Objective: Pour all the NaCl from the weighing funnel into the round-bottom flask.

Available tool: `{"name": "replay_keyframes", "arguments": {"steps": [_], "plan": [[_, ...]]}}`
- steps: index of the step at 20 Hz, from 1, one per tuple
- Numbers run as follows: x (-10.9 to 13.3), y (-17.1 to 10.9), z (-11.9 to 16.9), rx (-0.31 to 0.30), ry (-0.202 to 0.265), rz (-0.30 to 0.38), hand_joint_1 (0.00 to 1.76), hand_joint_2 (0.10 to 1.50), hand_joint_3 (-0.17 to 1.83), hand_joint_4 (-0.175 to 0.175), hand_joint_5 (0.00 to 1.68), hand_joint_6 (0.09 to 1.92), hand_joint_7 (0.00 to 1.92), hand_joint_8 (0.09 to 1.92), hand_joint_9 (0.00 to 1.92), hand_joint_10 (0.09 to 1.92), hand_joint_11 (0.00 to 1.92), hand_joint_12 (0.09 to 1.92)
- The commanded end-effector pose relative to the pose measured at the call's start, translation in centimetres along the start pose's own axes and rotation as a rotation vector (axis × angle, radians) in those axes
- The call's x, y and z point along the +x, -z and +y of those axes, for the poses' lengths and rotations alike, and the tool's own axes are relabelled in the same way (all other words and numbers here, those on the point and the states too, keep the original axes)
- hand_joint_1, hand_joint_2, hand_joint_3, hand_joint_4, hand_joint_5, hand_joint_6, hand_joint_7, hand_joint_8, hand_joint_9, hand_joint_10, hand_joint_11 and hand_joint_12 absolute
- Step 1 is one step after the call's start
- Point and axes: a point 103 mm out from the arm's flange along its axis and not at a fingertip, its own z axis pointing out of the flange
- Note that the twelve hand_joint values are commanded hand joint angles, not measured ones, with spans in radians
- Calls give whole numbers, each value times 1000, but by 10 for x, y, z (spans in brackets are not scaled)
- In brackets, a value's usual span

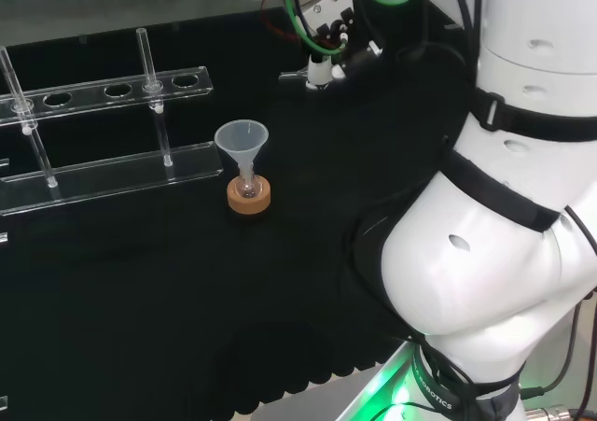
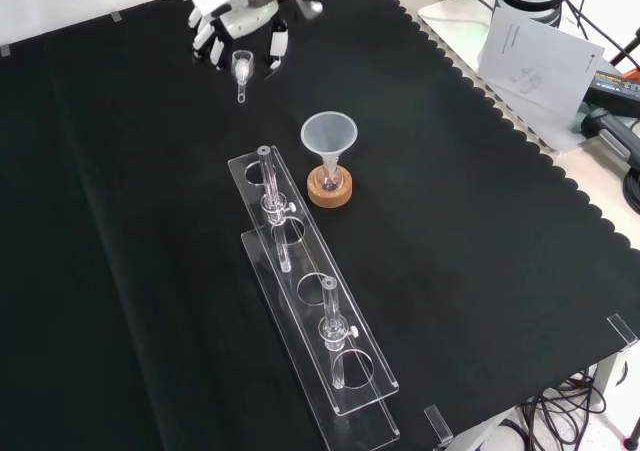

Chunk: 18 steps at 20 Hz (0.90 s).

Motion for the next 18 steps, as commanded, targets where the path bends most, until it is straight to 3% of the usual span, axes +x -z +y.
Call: {"name": "replay_keyframes", "arguments": {"steps": [1, 6, 12, 18], "plan": [[-6, 9, -39, 1, -13, -11, 1124, 669, 612, 175, 1288, 626, 597, 664, 900, 431, 691, 1153], [-19, 3, -51, 16, -1, -2, 1124, 670, 610, 175, 1287, 627, 596, 664, 901, 429, 695, 1148], [15, 21, -93, 0, 11, -24, 1123, 671, 609, 175, 1286, 629, 596, 665, 902, 425, 695, 1141], [42, 32, -114, 13, 44, -46, 1123, 672, 608, 175, 1285, 630, 600, 666, 903, 422, 694, 1136]]}}
